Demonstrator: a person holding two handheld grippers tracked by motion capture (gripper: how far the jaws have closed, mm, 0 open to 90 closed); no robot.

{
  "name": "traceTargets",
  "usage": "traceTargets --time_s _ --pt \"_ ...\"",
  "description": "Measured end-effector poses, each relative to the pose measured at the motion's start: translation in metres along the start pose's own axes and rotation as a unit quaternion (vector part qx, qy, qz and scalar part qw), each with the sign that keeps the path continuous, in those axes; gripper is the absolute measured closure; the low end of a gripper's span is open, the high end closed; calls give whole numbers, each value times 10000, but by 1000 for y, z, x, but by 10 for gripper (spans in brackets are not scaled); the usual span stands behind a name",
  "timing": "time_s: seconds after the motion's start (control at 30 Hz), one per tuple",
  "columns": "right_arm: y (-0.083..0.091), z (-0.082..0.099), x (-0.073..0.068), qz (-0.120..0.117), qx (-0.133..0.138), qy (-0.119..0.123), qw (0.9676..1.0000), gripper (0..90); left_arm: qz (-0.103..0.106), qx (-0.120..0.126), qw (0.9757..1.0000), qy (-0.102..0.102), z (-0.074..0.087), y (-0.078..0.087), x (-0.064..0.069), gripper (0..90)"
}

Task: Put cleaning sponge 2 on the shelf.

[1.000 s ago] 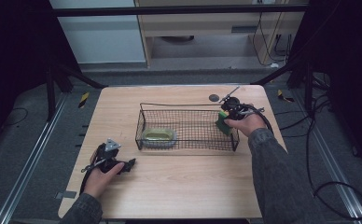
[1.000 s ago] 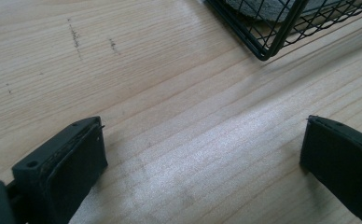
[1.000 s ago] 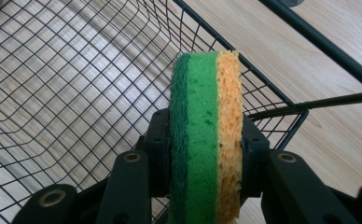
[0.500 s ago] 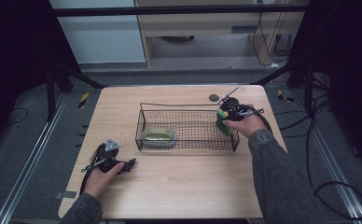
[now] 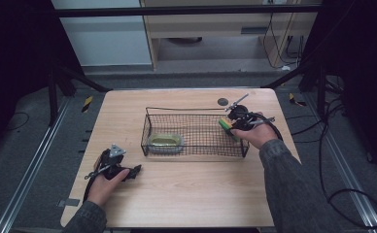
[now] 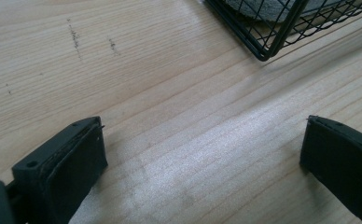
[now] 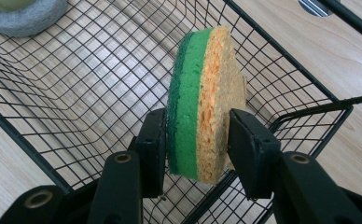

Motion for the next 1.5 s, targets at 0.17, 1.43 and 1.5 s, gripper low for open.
traceTargets --time_s 0.17,1.43,1.5 --pt "0 1 -3 -34 -20 17 10000 577 3 2 10000 -2 0 0 0 0" --pt "48 31 8 130 1061 -771 9913 106 0 5 10000 0 0 0 0 0" --pt "52 33 11 269 1202 -797 9892 92 0 5 10000 -1 0 0 0 0"
Point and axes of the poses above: each handheld gripper's, and its own axes: y roughly backward along the jaws, z roughly out of its underside, x roughly to its right, the point moved 3 cm from there along -y, roughly forward along the jaws, and after that the axes turned 10 degrees about -z, right-handed, at the moved point
